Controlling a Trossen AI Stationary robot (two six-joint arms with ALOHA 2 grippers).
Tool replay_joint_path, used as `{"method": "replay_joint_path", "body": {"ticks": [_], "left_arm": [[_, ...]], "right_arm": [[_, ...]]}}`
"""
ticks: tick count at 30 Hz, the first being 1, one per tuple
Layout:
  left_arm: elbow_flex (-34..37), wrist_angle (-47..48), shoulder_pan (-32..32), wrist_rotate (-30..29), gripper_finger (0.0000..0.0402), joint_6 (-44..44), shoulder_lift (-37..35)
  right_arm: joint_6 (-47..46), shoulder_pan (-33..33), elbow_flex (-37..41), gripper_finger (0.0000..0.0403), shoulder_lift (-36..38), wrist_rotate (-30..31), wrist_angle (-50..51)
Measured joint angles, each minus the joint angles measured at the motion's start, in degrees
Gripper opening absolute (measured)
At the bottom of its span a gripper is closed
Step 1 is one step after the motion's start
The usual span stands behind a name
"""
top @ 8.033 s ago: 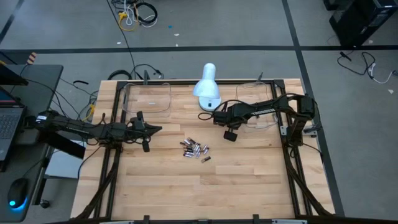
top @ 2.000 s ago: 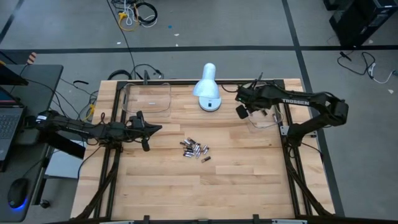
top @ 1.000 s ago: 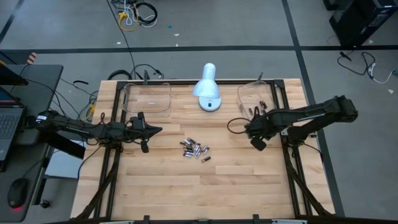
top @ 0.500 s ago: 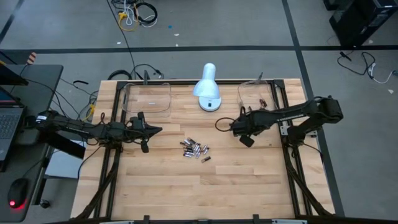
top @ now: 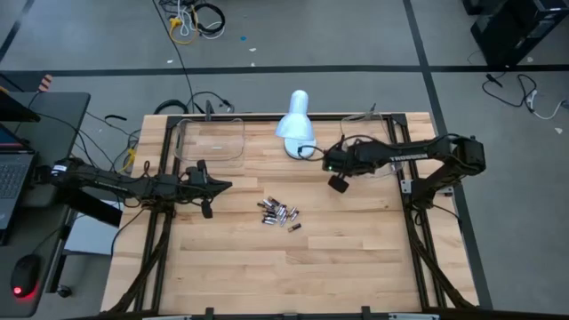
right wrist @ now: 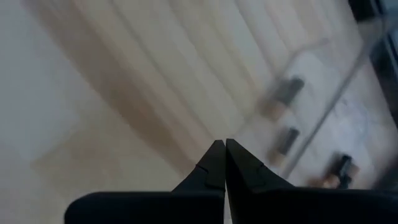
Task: Sort batteries
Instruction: Put the black battery in the transparent bin
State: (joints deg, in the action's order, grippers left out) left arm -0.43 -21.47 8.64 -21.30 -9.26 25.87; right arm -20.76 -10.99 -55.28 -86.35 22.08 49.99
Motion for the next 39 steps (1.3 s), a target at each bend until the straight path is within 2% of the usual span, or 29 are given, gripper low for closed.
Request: {"method": "replay_joint_path", "body": {"ticks": [2,5,10,13,18,22,24,31,35,39], "left_arm": [[0.0,0.0,0.0,0.4,0.0002,-0.6,0.0],[0.0,0.2,0.0,1.8,0.0002,-1.5,0.0],[0.0,-0.1,0.0,2.4,0.0002,-1.4,0.0],[0.0,-0.7,0.0,1.9,0.0002,0.0,0.0],[0.0,-2.7,0.0,1.5,0.0002,1.9,0.0],[0.0,-3.7,0.0,1.5,0.0002,2.8,0.0],[0.0,-3.6,0.0,1.5,0.0002,2.8,0.0],[0.0,-3.4,0.0,1.5,0.0002,2.8,0.0],[0.0,-3.3,0.0,1.6,0.0002,2.7,0.0],[0.0,-3.1,0.0,1.7,0.0002,2.9,0.0]], "right_arm": [[0.9,-0.1,-0.1,0.0,1.8,-2.5,-1.6],[-1.9,1.1,-1.8,0.0,5.3,-4.8,1.5],[-18.4,1.7,-5.6,0.0,9.5,3.8,27.4],[-29.6,0.3,-5.7,0.0,10.4,5.1,40.1],[-33.2,-5.0,-1.9,0.0,11.2,5.5,35.5],[-42.2,-10.5,0.2,0.0,8.7,9.1,39.5],[-43.3,-13.7,1.3,0.0,7.6,9.6,39.5],[-33.8,-22.2,4.5,0.0,4.4,7.6,29.2],[-31.1,-23.3,4.1,0.0,4.2,5.0,24.9],[-28.8,-23.1,3.8,0.0,4.2,-0.6,20.6]]}}
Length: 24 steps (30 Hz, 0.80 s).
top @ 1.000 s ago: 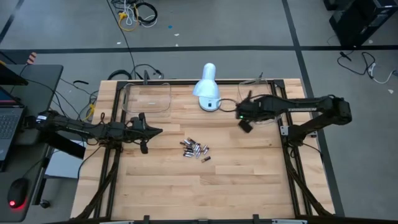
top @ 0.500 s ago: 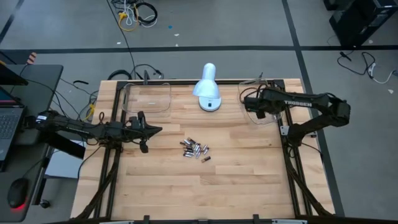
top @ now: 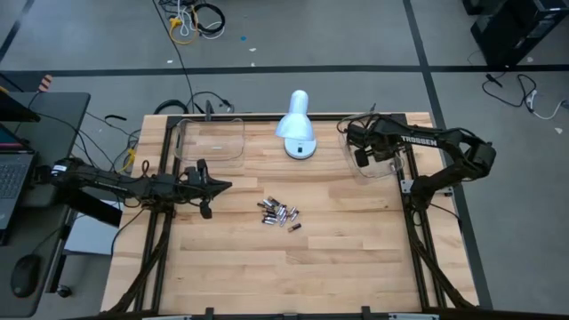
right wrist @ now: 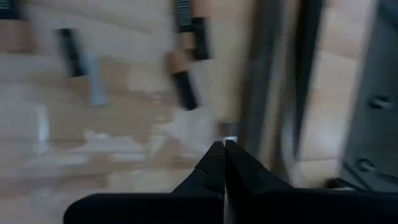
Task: Sort batteries
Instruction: Put the black battery in the transparent bin
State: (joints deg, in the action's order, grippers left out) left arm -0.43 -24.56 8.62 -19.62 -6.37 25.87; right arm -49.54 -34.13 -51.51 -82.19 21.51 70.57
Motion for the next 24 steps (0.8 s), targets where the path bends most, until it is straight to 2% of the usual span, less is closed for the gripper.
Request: {"method": "replay_joint_path", "body": {"ticks": [5,10,17,24], "left_arm": [[0.0,0.0,0.0,0.0,0.0002,0.1,0.0],[0.0,0.1,0.0,0.2,0.0002,0.1,0.0],[0.0,0.1,0.0,0.2,0.0002,3.0,0.0],[0.0,0.1,0.0,0.4,0.0002,2.9,0.0]], "right_arm": [[0.4,1.1,0.0,0.0,0.6,0.3,-0.1],[2.8,4.8,0.0,0.0,1.2,-10.5,-2.1],[3.8,10.8,0.0,0.0,0.7,-13.5,-17.8],[3.7,11.3,0.0,0.0,0.7,-14.3,-27.4]]}}
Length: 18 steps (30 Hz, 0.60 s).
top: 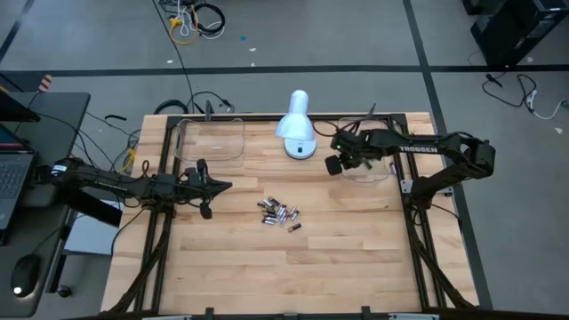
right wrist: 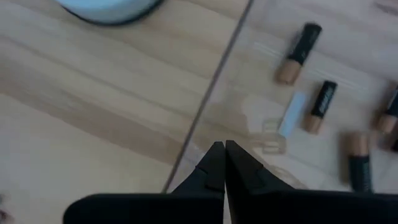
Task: Sort batteries
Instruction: Put the black battery in the transparent bin
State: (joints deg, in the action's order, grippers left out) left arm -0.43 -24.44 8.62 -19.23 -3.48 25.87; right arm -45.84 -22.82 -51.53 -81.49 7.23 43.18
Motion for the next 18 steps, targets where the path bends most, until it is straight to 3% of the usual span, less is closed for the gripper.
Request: {"method": "replay_joint_path", "body": {"ticks": [5,9,15,18], "left_arm": [[0.0,0.0,0.0,0.4,0.0002,-0.4,0.0],[0.0,0.0,0.0,0.5,0.0002,-1.7,0.0],[0.0,-0.3,0.0,0.6,0.0002,-1.7,0.0],[0.0,-0.5,0.0,0.6,0.0002,-1.7,0.0]], "right_arm": [[1.8,-0.6,-0.2,0.0,0.4,0.1,0.1],[1.3,0.5,-5.0,0.0,3.3,6.4,8.9],[-5.3,1.4,-15.5,0.0,8.1,17.9,28.4],[-11.6,-1.0,-16.4,0.0,8.6,20.2,41.0]]}}
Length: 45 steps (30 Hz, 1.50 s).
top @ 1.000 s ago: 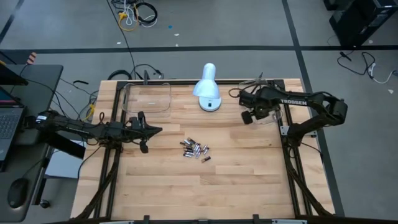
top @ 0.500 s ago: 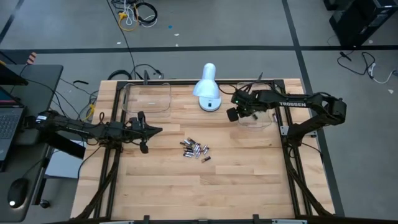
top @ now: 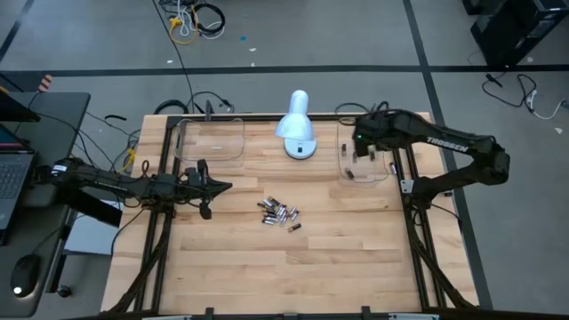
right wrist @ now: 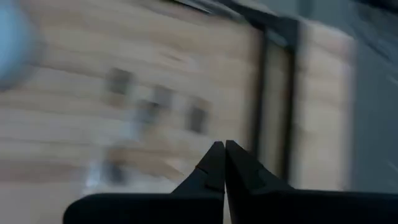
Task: Sort batteries
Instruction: Put the black battery in the transparent bin
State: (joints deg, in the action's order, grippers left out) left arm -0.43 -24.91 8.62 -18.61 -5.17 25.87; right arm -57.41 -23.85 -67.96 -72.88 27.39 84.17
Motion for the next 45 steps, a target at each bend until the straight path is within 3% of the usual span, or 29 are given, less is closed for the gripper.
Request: {"method": "replay_joint_path", "body": {"ticks": [2,10,14,20,28,45], "left_arm": [[0.0,0.0,0.0,0.0,0.0002,0.0,0.0],[0.0,0.0,0.0,0.1,0.0002,0.2,0.0],[0.0,0.3,0.0,0.3,0.0002,0.2,0.0],[0.0,0.3,0.0,0.3,0.0002,0.5,0.0],[0.0,0.3,0.0,0.3,0.0002,0.5,0.0],[0.0,0.3,0.0,0.3,0.0002,0.5,0.0]], "right_arm": [[-3.7,-1.6,1.3,0.0,0.0,0.2,5.8],[-6.0,-3.8,13.4,0.0,-1.3,-4.1,3.5],[-6.0,-3.3,19.4,0.0,-1.1,-7.4,-3.3],[-3.4,-3.7,25.6,0.0,-1.1,-7.1,-16.6],[3.8,-7.2,26.7,0.0,-1.1,-4.8,-29.1],[27.5,-21.0,26.7,0.0,-1.1,-3.2,-54.6]]}}
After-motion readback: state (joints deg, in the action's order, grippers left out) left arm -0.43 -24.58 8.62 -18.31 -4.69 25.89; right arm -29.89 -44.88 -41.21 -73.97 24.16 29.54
